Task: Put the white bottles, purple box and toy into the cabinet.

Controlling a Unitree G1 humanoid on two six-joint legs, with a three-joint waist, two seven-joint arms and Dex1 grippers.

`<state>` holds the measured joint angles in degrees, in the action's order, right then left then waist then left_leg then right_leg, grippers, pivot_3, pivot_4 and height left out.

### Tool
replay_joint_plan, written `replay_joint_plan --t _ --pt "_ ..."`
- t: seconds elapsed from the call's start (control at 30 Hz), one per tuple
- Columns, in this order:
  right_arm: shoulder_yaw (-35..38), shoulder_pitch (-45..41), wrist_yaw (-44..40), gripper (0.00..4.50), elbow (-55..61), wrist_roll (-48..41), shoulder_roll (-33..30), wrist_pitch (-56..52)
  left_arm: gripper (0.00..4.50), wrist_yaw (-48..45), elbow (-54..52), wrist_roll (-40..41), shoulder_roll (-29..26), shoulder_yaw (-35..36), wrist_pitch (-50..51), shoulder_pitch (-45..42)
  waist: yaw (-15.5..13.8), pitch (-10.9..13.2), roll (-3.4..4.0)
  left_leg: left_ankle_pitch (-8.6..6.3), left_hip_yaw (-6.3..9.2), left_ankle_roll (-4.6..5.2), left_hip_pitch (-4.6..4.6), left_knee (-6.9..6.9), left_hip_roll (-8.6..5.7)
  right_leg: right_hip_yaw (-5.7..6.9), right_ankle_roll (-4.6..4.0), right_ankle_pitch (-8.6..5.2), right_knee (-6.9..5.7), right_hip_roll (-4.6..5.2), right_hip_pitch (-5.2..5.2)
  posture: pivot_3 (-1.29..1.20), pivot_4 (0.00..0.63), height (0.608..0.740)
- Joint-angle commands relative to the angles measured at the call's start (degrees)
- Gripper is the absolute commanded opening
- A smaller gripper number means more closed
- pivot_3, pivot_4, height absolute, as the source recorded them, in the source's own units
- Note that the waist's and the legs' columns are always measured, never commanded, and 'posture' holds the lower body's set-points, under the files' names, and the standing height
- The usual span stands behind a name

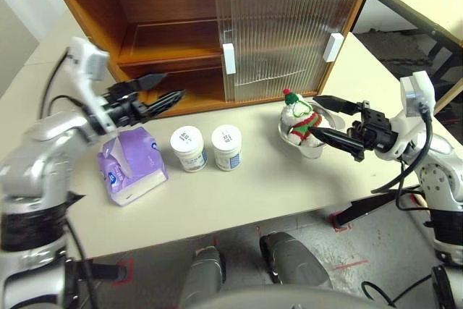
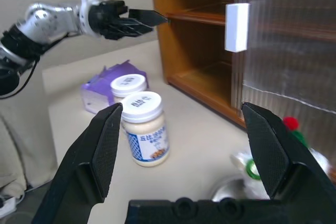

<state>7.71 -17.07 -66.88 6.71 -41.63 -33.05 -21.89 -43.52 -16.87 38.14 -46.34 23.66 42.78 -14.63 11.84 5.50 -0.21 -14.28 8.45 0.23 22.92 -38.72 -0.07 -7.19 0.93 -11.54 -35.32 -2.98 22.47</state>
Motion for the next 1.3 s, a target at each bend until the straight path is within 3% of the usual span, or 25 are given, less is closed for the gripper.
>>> replay_joint_plan --t 0.03,0.2,0.33,0.63,0.73,1.07,1.3 --pt "-0.5 -1.0 -1.3 4.5 -1.7 1.1 -0.6 0.6 4.45 0.7 -1.6 1.1 -6.0 9.9 8.8 8.7 0.0 0.0 0.08 -0.03 -0.03 -0.06 0.02 0.05 0.09 0.0 -0.2 0.06 -0.02 -0.02 0.09 -0.21 0.089 0.74" --pt "-1.6 -1.5 -2.5 4.5 -3.0 1.7 -0.4 1.0 4.45 5.8 1.3 0.4 -7.5 25.5 20.9 21.2 0.2 -0.1 0.2 0.03 -0.08 -0.44 0.01 0.75 0.32 0.05 -1.06 0.08 -0.17 -0.13 0.59 -0.2 0.098 0.74" --pt "-1.6 -1.8 -3.2 4.5 -3.1 1.9 0.1 1.5 4.45 7.2 -0.7 2.9 -4.7 29.5 29.3 27.0 -0.4 -0.1 0.23 -0.01 -0.16 -0.62 0.03 1.02 0.4 0.07 -1.55 -0.39 -0.82 -0.14 0.97 -0.19 0.107 0.74" --pt "-0.1 0.2 -3.0 4.5 -0.3 -1.3 1.1 0.5 4.45 13.8 -1.6 4.0 3.1 24.3 35.3 23.0 -3.2 0.0 0.32 -0.01 -0.13 -0.79 -0.09 1.05 0.48 0.1 -1.75 -0.56 -1.02 -0.21 0.96 -0.2 0.123 0.74" --pt "0.2 0.8 -3.0 4.5 0.4 -2.3 0.8 -0.6 4.45 13.0 1.6 3.9 6.2 21.6 32.3 22.5 -3.4 0.0 0.34 -0.02 -0.14 -0.81 -0.1 1.02 0.47 0.07 -1.77 -0.55 -1.01 -0.19 0.95 -0.21 0.124 0.74" --pt "0.3 2.0 -2.7 4.5 2.0 -2.2 0.3 -0.9 4.45 12.8 9.9 2.7 9.1 15.5 25.2 20.5 -4.1 0.0 0.68 -0.07 -0.11 -0.89 -0.12 1.05 0.48 0.06 -1.75 -0.56 -1.03 -0.2 0.95 -0.23 0.122 0.74" --pt "0.7 2.5 -2.1 4.5 2.6 -2.4 -0.1 -1.2 2.03 11.9 12.1 3.8 8.2 16.8 23.1 20.5 -4.2 0.0 0.9 -0.07 -0.09 -0.9 -0.14 1.05 0.49 0.05 -1.24 -0.86 -1.03 -0.2 0.93 -0.23 0.125 0.74"
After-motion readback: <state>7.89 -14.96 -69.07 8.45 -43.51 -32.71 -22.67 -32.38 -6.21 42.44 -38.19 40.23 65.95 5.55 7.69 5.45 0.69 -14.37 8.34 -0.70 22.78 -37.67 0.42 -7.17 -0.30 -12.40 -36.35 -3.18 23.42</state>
